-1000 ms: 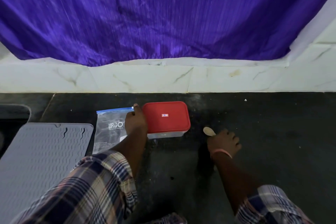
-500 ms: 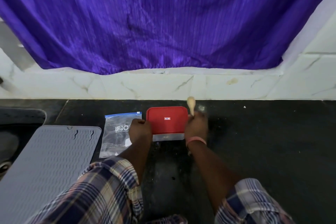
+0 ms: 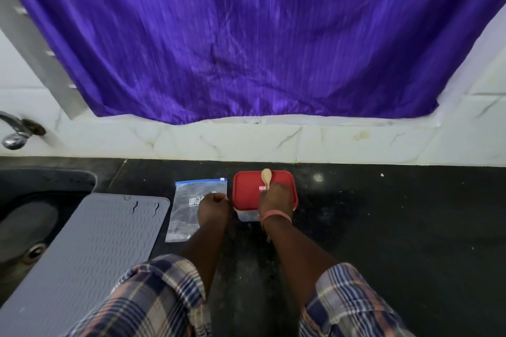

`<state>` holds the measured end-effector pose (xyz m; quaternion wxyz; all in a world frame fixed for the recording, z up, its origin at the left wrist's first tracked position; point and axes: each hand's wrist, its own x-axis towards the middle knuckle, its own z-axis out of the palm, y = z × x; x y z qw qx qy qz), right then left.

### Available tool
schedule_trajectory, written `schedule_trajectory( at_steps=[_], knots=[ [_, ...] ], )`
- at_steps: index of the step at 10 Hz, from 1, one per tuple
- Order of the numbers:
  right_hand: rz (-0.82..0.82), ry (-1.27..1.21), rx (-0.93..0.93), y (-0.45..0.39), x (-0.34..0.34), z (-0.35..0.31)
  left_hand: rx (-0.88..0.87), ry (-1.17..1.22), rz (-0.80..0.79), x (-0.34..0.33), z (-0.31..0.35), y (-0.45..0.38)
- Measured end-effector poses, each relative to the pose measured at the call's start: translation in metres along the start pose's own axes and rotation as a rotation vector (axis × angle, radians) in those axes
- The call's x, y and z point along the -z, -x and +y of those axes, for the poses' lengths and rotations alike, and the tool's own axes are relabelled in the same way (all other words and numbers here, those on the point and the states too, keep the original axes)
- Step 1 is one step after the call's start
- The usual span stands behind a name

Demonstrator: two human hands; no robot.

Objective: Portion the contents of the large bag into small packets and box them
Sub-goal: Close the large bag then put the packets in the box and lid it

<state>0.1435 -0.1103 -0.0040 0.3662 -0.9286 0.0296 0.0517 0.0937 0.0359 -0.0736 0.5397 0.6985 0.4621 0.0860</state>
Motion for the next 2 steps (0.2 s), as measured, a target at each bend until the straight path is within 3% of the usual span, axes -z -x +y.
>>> schedule_trajectory(
  at_steps=[2],
  knots=[
    [-0.027,-0.051,0.003,0.002,0.015,0.0,-0.131,-0.174,0.056,0.026,0.039,0.052]
  ],
)
